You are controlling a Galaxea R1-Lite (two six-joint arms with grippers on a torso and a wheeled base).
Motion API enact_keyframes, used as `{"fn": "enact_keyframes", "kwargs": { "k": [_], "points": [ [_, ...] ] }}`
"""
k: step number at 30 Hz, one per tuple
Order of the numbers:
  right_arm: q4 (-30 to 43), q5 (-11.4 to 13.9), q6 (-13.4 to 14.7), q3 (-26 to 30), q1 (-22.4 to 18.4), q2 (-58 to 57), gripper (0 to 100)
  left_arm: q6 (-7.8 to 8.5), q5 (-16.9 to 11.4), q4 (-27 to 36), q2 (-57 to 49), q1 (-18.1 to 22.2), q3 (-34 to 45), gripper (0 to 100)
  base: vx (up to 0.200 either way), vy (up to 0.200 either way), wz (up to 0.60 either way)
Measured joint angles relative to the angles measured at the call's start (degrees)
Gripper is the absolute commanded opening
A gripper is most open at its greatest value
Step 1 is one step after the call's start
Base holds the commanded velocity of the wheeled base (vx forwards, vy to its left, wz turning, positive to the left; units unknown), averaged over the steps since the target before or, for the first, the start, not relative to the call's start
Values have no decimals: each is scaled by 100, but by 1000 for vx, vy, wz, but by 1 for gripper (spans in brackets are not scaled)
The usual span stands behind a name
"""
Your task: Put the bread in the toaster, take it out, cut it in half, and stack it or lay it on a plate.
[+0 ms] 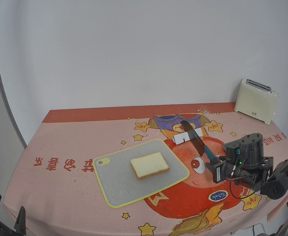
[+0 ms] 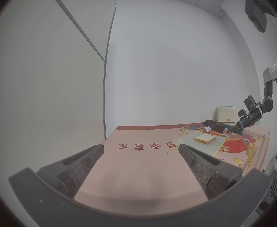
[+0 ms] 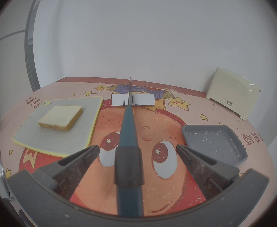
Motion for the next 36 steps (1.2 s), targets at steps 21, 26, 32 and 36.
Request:
{"fn": "enact_keyframes", "kwargs": {
  "k": [21,26,32,36],
  "points": [
    [5,12,0,-306,-16,-384,0,-2,0,-1,0,2,0,100,0,0,0],
    [-5,20,16,-347,6,-516,0,-2,0,-1,0,-1,0,100,0,0,0],
    [-2,61,55,-322,307,-789,0,-7,-11,0,0,0,0,100,0,0,0],
    [7,219,128,-135,734,-1009,0,-21,-22,0,0,5,0,100,0,0,0]
  ]
}}
